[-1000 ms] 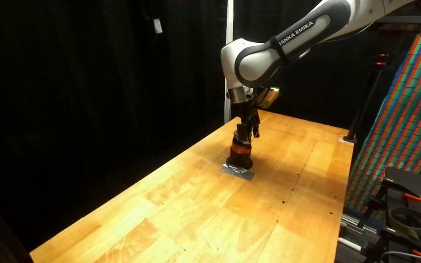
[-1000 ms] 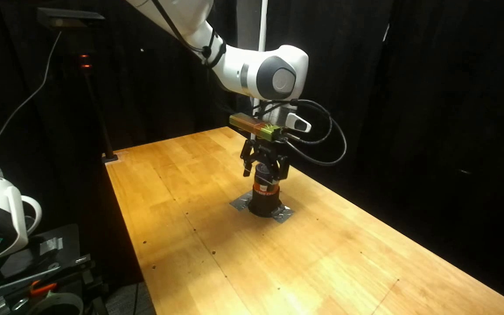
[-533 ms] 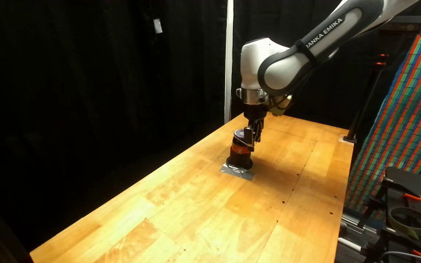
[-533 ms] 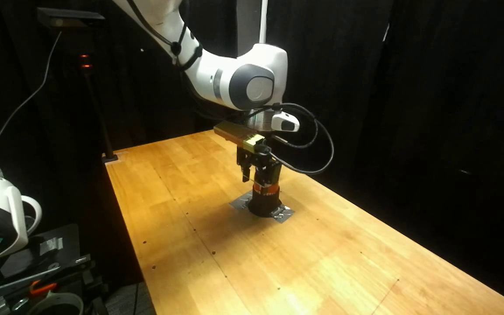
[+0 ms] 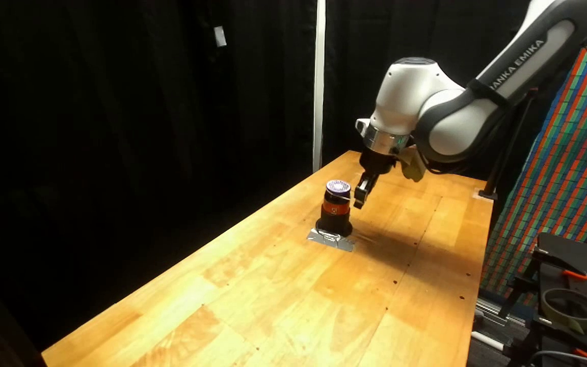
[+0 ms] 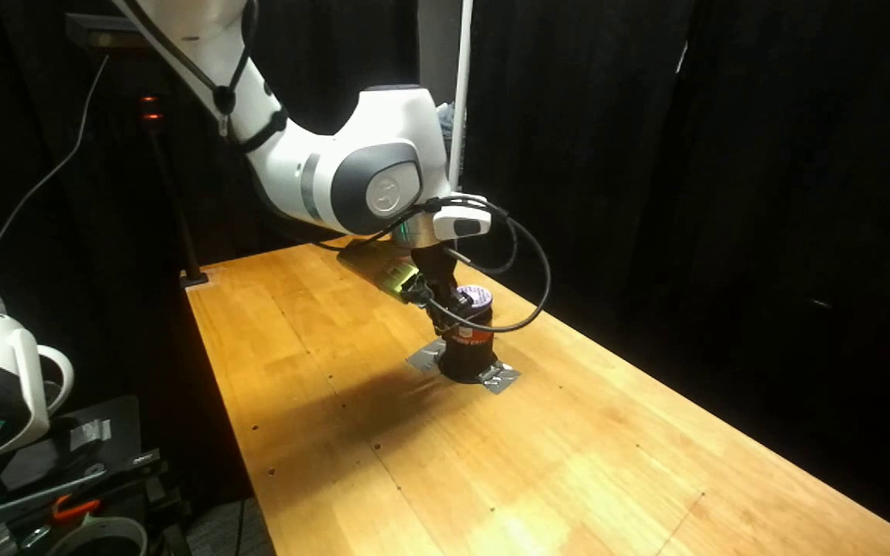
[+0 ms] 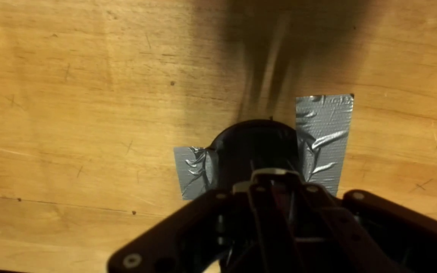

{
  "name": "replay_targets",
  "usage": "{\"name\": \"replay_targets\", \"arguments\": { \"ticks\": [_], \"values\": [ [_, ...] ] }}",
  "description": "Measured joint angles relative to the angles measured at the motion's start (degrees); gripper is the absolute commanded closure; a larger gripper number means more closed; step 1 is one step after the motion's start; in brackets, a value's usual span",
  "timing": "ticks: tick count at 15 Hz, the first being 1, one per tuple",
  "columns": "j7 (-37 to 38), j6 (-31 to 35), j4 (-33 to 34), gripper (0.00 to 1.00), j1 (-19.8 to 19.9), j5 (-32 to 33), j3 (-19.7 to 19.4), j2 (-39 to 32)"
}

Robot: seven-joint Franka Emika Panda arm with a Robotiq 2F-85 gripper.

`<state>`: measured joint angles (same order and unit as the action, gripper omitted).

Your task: Put the rubber band around the base of the cup

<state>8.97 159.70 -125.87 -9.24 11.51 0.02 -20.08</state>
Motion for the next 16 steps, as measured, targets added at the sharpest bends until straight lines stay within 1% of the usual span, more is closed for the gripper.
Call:
{"name": "replay_targets", "arguments": {
  "ticks": [2,3,4,5,6,8,10,12,13,14,16],
  "values": [
    [4.34,7.56,-4.45,0.83,-2.27,3.95,-3.08,1.42],
    [6.88,11.37,-6.37,0.84,-3.77,6.34,-5.14,1.90],
    [9.91,15.08,-8.00,0.81,-5.71,9.22,-7.83,2.20],
    [13.15,18.71,-9.38,0.83,-8.37,12.37,-11.45,2.32],
    [16.23,22.00,-10.47,0.82,-11.59,15.23,-15.73,2.32],
    [20.48,27.36,-11.71,0.84,-18.67,18.77,-24.84,2.16],
    [21.44,31.85,-12.58,0.84,-26.60,18.44,-33.86,1.51],
    [21.37,36.64,-14.21,0.84,-34.95,15.88,-42.10,-0.11],
    [21.27,38.89,-15.34,0.84,-38.74,13.93,-45.21,-1.18],
    [21.21,40.96,-16.60,0.84,-42.03,11.86,-47.47,-2.30],
    [21.18,45.13,-19.24,0.84,-47.71,7.64,-50.56,-4.68]
  ]
}}
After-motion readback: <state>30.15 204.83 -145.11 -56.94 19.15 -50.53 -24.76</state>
